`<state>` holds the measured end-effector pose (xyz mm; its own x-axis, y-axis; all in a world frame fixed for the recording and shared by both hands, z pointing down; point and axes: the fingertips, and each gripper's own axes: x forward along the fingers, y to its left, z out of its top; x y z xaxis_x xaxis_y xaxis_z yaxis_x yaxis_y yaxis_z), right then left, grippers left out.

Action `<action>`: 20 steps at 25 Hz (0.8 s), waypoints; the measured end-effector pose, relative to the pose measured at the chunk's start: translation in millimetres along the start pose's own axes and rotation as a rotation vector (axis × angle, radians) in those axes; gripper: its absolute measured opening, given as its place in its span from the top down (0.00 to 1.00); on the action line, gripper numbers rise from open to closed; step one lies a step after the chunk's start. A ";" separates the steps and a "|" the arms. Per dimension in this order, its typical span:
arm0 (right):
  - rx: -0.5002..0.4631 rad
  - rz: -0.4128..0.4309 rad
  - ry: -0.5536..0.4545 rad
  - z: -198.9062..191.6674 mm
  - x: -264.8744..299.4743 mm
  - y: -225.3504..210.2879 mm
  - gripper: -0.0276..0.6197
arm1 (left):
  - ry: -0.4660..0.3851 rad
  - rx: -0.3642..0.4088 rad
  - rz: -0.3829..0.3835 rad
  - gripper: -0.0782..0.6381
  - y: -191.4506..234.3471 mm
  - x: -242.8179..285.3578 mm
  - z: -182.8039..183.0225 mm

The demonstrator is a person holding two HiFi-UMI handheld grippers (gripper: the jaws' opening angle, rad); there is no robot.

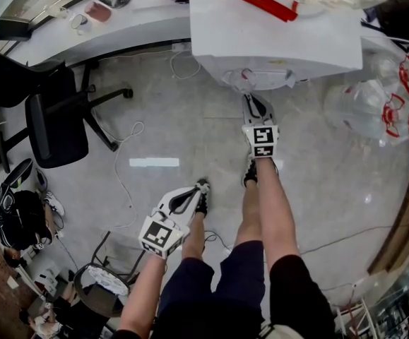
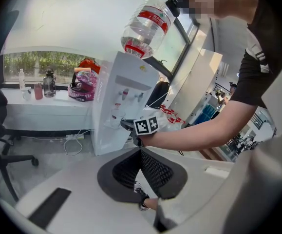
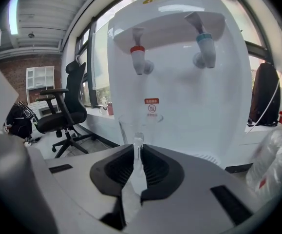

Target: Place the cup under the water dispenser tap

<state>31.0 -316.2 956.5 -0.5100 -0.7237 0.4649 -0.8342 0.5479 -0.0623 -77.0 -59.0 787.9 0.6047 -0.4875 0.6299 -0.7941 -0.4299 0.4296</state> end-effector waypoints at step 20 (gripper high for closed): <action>-0.039 -0.031 0.104 -17.5 -0.2 -7.7 0.81 | 0.004 -0.014 -0.009 0.89 1.7 3.8 2.3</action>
<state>41.2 -312.9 972.3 -0.4579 -0.6939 0.5557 -0.8394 0.5433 -0.0132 -75.9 -63.4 789.5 0.6119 -0.4805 0.6283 -0.7892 -0.4237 0.4446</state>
